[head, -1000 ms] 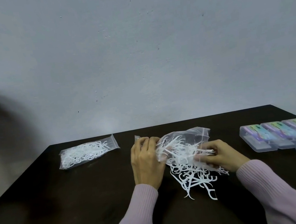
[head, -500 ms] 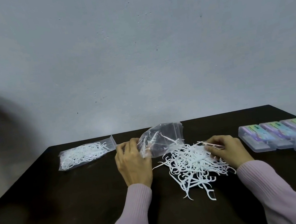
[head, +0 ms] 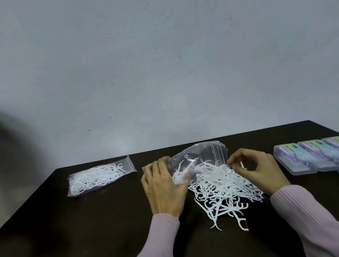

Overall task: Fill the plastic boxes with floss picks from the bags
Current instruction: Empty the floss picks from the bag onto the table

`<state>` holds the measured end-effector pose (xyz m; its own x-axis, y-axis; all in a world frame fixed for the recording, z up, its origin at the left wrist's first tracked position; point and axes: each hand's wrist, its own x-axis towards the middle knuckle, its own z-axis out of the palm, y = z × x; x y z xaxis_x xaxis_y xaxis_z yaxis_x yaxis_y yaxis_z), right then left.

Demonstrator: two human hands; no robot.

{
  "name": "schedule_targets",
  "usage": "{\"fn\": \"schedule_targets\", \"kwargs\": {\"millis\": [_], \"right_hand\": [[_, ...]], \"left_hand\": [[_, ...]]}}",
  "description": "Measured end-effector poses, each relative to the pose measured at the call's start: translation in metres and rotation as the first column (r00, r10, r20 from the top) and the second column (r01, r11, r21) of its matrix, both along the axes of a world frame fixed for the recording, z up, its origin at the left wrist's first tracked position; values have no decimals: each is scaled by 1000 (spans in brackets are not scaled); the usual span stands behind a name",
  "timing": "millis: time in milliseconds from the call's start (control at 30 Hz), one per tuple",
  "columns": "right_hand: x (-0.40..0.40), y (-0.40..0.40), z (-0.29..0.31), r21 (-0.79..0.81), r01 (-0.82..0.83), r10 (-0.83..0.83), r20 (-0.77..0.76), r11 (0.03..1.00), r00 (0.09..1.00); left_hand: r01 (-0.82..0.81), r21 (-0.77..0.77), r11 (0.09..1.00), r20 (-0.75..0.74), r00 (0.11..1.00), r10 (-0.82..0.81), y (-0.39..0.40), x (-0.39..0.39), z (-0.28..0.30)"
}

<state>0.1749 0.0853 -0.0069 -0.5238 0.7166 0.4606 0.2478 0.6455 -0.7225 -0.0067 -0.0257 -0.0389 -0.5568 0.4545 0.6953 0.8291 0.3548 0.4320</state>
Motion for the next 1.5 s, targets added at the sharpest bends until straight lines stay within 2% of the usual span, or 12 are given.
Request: {"fn": "schedule_targets", "kwargs": {"millis": [133, 267, 333, 467, 567, 667, 733, 800, 867, 967, 1133, 1500], "right_hand": [[-4, -5, -1, 12, -52, 51, 102, 999, 994], [-3, -7, 0, 100, 12, -16, 40, 995, 999], [-2, -9, 3, 51, -33, 33, -11, 998, 999], [-8, -11, -1, -140, -179, 182, 4, 974, 983], [-10, -11, -3, -179, -207, 211, 5, 962, 977], [-7, -11, -1, -189, -228, 220, -66, 955, 973], [-6, -12, 0, -203, -244, 225, -111, 948, 968], [-5, -12, 2, -216, -271, 241, -153, 938, 958], [-5, -12, 2, -227, -287, 253, -166, 931, 953], [-5, -7, -1, -242, -280, 250, -147, 929, 957], [-3, 1, -5, -262, -346, 316, -149, 901, 937], [-7, -2, -6, -174, -385, 361, -153, 906, 920]], "left_hand": [[-15, 4, 1000, 3, 1000, 15, 0, 2, 1], [-15, 8, 1000, -11, 1000, 15, 0, 1, 0], [0, -8, 1000, -60, 998, 0, 2, 0, -2], [65, -77, 995, -225, 971, -81, 4, 2, -5], [86, -137, 987, -290, 949, -124, 7, 1, -8], [98, -112, 989, -158, 981, -115, 6, -2, -7], [153, -58, 986, 76, 986, -149, 4, -3, -3], [239, 38, 970, 346, 908, -237, 0, -3, 0], [327, 144, 934, 484, 800, -355, -1, -2, 1], [372, 196, 907, 463, 781, -420, -2, 1, 2], [327, 40, 944, 238, 915, -326, -2, -14, 4], [348, 28, 937, 219, 912, -345, -4, -12, 3]]}}
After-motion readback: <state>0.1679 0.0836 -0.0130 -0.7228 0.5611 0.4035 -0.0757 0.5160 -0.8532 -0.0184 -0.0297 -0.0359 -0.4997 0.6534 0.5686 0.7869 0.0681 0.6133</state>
